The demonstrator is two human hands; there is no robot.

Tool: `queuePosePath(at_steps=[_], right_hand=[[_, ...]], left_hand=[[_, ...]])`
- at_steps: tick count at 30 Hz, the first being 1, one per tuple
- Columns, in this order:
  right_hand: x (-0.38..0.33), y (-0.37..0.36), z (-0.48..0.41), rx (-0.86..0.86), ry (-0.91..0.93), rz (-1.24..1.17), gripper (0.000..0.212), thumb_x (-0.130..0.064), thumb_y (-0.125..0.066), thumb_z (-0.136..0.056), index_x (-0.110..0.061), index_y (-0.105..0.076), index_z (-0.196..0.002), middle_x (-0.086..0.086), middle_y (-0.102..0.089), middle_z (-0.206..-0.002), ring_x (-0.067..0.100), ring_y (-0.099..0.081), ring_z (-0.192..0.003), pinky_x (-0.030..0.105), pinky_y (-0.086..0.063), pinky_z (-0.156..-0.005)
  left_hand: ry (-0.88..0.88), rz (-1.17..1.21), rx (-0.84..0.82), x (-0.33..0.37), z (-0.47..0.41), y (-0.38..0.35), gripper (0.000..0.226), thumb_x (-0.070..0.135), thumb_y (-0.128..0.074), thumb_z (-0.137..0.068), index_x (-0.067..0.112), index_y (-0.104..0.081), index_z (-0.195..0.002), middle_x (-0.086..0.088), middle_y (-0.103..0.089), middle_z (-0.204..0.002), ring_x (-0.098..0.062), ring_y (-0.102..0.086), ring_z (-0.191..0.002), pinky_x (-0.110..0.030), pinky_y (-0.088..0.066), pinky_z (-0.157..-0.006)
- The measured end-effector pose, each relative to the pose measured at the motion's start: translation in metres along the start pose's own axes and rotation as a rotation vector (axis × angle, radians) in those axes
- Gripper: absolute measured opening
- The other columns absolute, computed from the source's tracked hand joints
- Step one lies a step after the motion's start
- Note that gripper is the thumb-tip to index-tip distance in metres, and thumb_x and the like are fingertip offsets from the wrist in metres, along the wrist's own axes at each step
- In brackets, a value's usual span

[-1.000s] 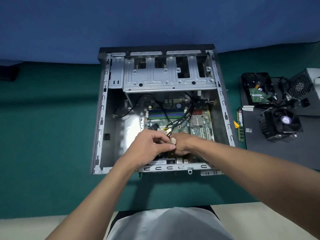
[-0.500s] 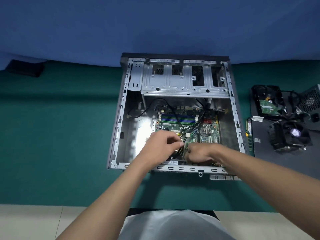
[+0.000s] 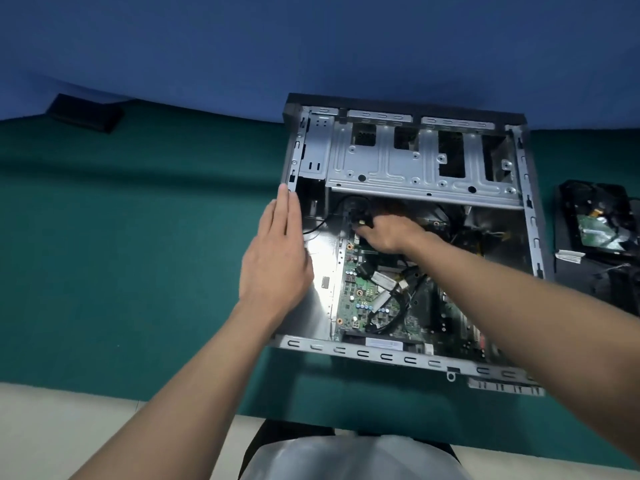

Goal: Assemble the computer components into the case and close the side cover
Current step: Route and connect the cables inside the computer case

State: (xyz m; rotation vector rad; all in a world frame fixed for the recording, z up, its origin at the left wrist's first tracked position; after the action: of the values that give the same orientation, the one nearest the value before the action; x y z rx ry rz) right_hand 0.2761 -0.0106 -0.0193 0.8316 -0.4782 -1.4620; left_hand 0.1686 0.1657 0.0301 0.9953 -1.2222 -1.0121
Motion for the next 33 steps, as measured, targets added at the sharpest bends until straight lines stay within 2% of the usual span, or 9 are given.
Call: queuePosePath(at_steps=[4, 6, 8, 11, 17, 21, 23, 25, 33], right_hand=[[-0.005, -0.01, -0.023, -0.096, -0.071, -0.008, 0.085, -0.075, -0.02, -0.089, -0.01, -0.052, -0.133, 0.011, -0.037, -0.151, 0.031, -0.04, -0.134, 0.047, -0.032, -0.107], [-0.01, -0.017, -0.029, -0.058, -0.079, 0.074, 0.079, -0.082, -0.025, -0.082, -0.017, -0.064, -0.102, 0.008, -0.059, -0.129, 0.026, -0.06, -0.104, 0.04, -0.05, -0.083], [-0.01, -0.025, -0.031, 0.024, -0.053, 0.13, 0.06, -0.074, -0.03, -0.088, -0.021, -0.056, -0.077, 0.001, -0.064, -0.084, 0.013, -0.056, -0.064, 0.026, -0.039, -0.051], [-0.005, -0.032, -0.03, 0.144, -0.007, 0.121, 0.044, -0.055, -0.034, -0.096, -0.018, -0.058, -0.091, 0.001, -0.06, -0.072, 0.011, -0.055, -0.058, 0.022, -0.029, -0.043], [-0.007, -0.031, -0.036, 0.107, 0.074, 0.108, 0.03, -0.04, -0.038, -0.098, -0.017, -0.04, -0.078, -0.004, -0.048, -0.067, 0.011, -0.047, -0.051, 0.023, -0.034, -0.042], [-0.004, -0.027, -0.04, 0.04, 0.041, -0.016, 0.031, -0.045, -0.042, -0.097, -0.018, -0.052, -0.086, 0.0, -0.056, -0.077, 0.013, -0.056, -0.064, 0.03, -0.048, -0.057], [-0.003, -0.022, -0.04, -0.044, -0.003, -0.037, 0.053, -0.057, -0.039, -0.095, -0.01, -0.058, -0.113, 0.009, -0.063, -0.106, 0.024, -0.062, -0.092, 0.042, -0.051, -0.088], [-0.002, -0.018, -0.037, -0.114, -0.086, 0.035, 0.079, -0.073, -0.029, -0.088, -0.012, -0.049, -0.135, 0.012, -0.042, -0.147, 0.031, -0.044, -0.13, 0.049, -0.033, -0.108], [0.005, -0.023, -0.035, -0.108, -0.138, -0.023, 0.091, -0.08, -0.021, -0.084, -0.014, -0.038, -0.144, 0.015, -0.029, -0.154, 0.035, -0.032, -0.138, 0.055, -0.026, -0.11]], left_hand=[[-0.005, -0.034, 0.009, 0.002, -0.002, -0.002, 0.081, 0.028, -0.05, -0.095, 0.007, 0.002, -0.154, -0.004, 0.007, -0.163, -0.022, -0.011, -0.147, -0.029, -0.048, -0.093], [0.0, -0.05, 0.005, 0.003, -0.003, -0.003, 0.08, 0.03, -0.048, -0.095, 0.006, 0.001, -0.154, -0.005, 0.006, -0.163, -0.023, -0.013, -0.147, -0.03, -0.051, -0.087], [0.006, -0.063, 0.001, 0.004, -0.003, -0.003, 0.08, 0.031, -0.046, -0.094, 0.006, 0.001, -0.154, -0.005, 0.006, -0.163, -0.023, -0.014, -0.146, -0.029, -0.053, -0.083], [0.007, -0.078, 0.006, 0.004, -0.003, -0.003, 0.081, 0.032, -0.045, -0.093, 0.006, 0.001, -0.154, -0.005, 0.005, -0.163, -0.024, -0.015, -0.146, -0.03, -0.054, -0.08], [0.016, -0.082, 0.007, 0.006, -0.004, -0.003, 0.082, 0.033, -0.044, -0.092, 0.008, 0.003, -0.154, -0.003, 0.008, -0.163, -0.022, -0.011, -0.147, -0.031, -0.054, -0.079], [0.017, -0.087, 0.015, 0.006, -0.004, -0.004, 0.081, 0.034, -0.043, -0.094, 0.009, 0.004, -0.153, -0.001, 0.009, -0.163, -0.022, -0.011, -0.147, -0.031, -0.054, -0.078], [0.021, -0.086, 0.02, 0.006, -0.003, -0.003, 0.079, 0.033, -0.043, -0.094, 0.009, 0.003, -0.154, -0.001, 0.008, -0.163, -0.021, -0.013, -0.146, -0.031, -0.053, -0.078], [0.017, -0.079, 0.026, 0.006, -0.003, -0.003, 0.078, 0.032, -0.044, -0.095, 0.009, 0.002, -0.154, -0.001, 0.006, -0.163, -0.021, -0.015, -0.145, -0.031, -0.053, -0.077], [0.012, -0.062, 0.037, 0.006, -0.002, -0.003, 0.078, 0.031, -0.045, -0.094, 0.008, 0.0, -0.154, -0.001, 0.005, -0.163, -0.02, -0.017, -0.144, -0.03, -0.053, -0.075]])
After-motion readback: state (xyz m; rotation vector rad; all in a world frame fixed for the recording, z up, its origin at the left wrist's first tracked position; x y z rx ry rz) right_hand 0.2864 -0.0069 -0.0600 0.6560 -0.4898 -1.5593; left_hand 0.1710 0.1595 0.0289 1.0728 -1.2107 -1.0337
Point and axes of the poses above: each hand's wrist, its own z-axis away from the middle knuckle, its own y-axis out of the back of the hand, x = y × z, the point moved 1 cm from there along -z, towards the middle knuckle
